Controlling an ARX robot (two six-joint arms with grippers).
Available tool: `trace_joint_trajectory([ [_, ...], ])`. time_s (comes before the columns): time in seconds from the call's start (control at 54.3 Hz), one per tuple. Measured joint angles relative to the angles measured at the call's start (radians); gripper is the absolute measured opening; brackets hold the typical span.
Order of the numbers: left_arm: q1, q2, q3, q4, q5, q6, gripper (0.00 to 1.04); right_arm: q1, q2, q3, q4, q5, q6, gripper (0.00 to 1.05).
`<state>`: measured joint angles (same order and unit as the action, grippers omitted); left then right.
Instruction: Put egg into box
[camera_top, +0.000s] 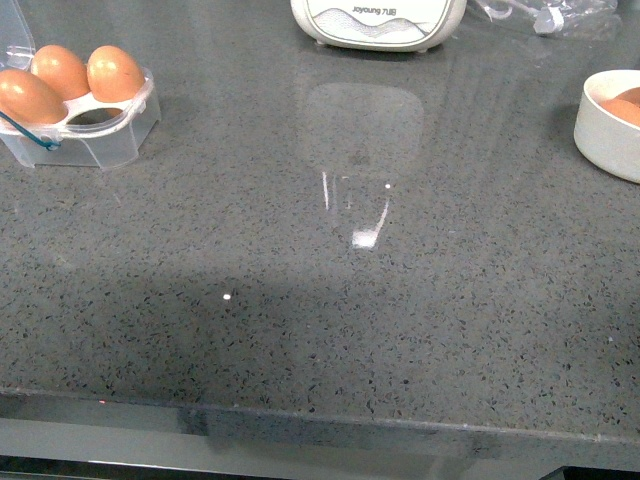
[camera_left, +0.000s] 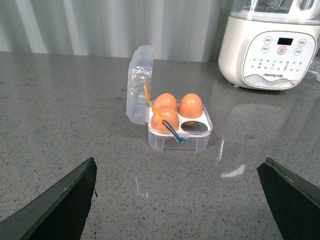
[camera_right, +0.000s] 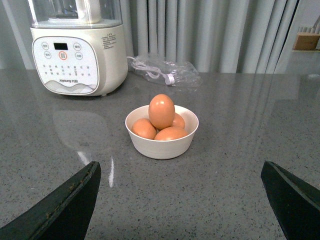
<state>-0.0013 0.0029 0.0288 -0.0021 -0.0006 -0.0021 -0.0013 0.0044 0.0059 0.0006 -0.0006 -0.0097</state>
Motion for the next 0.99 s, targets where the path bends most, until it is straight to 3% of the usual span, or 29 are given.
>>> trace_joint_trajectory([
  [0.994, 0.000, 0.000, 0.000, 0.000, 0.000, 0.000, 0.98, 0.000, 0.000, 0.000, 0.000, 0.000, 0.000, 0.97],
])
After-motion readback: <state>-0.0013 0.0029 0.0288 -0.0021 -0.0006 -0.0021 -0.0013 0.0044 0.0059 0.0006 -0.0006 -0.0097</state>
